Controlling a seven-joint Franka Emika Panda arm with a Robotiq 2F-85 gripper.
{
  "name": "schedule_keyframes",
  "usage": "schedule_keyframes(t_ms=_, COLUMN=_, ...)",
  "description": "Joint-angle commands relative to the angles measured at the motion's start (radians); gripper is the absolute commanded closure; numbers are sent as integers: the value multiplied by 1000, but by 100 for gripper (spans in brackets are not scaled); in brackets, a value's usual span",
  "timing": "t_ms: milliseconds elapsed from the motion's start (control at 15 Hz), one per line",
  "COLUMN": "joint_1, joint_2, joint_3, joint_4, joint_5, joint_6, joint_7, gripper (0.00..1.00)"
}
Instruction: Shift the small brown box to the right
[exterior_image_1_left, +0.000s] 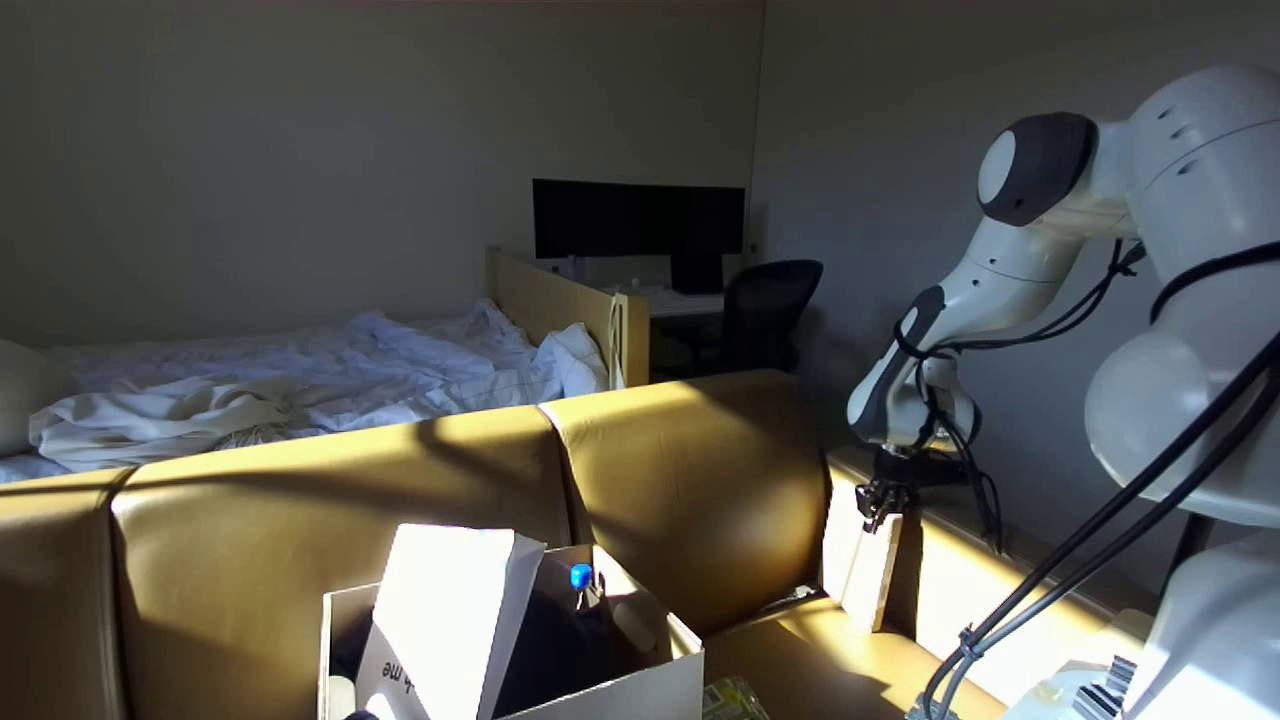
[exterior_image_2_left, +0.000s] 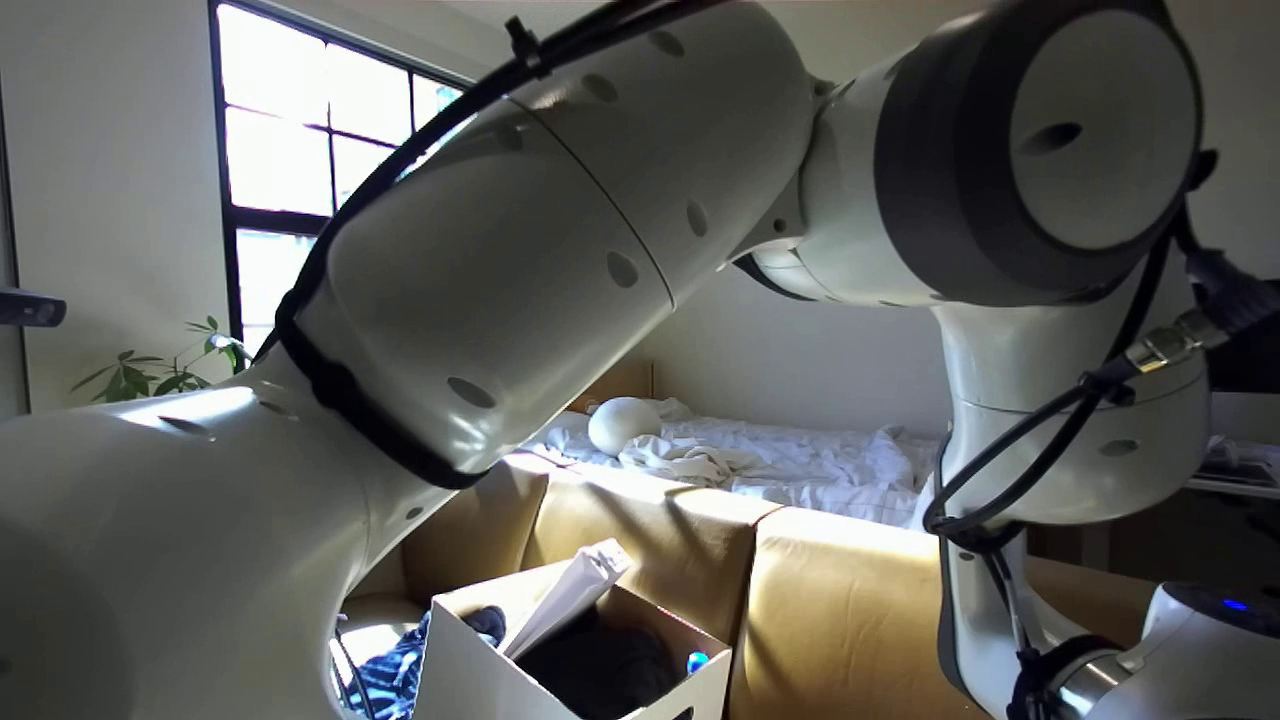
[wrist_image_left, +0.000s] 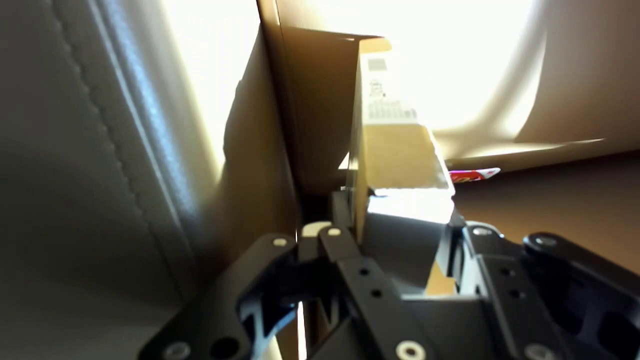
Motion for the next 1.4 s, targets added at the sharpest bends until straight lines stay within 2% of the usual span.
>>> schedule_keyframes(t_ms=0, joint_1=-5, joint_2=-24, joint_3=-5, joint_4=11, joint_5=-1, joint_6=-32, joint_7=5, gripper=27)
schedule_keyframes(t_ms=133, joint_1=18, joint_2=-69, joint_3=-38, joint_4=7, joint_5=-7, joint_6=-51, joint_7=25, gripper=14)
schedule_keyframes(t_ms=267, joint_1=55, joint_2=-166, joint_3=-81, joint_4=-21, joint_5=-16, joint_6=-86, joint_7=47, gripper=3)
schedule_keyframes(t_ms=533, joint_1=187, joint_2=-325, joint_3=-190, joint_4=-49, joint_5=-52, joint_6=-146, joint_7=90, gripper=0)
schedule_keyframes(t_ms=667, joint_1=209, joint_2=-426, joint_3=-178, joint_4=-64, joint_5=-26, joint_6=-246, joint_7=46, gripper=0)
schedule_keyframes(t_ms=733, joint_1=203, joint_2=-478, joint_3=-146, joint_4=-77, joint_5=8, joint_6=-313, joint_7=4, gripper=0)
schedule_keyframes(t_ms=867, joint_1=221, joint_2=-579, joint_3=-112, joint_4=-91, joint_5=82, joint_6=-499, joint_7=-62, gripper=0)
schedule_keyframes(t_ms=1067, joint_1=340, joint_2=-719, joint_3=-161, joint_4=-122, joint_5=113, joint_6=-776, joint_7=14, gripper=0)
schedule_keyframes(t_ms=1333, joint_1=496, joint_2=-910, joint_3=-184, joint_4=-234, joint_5=136, joint_6=-890, joint_7=101, gripper=0)
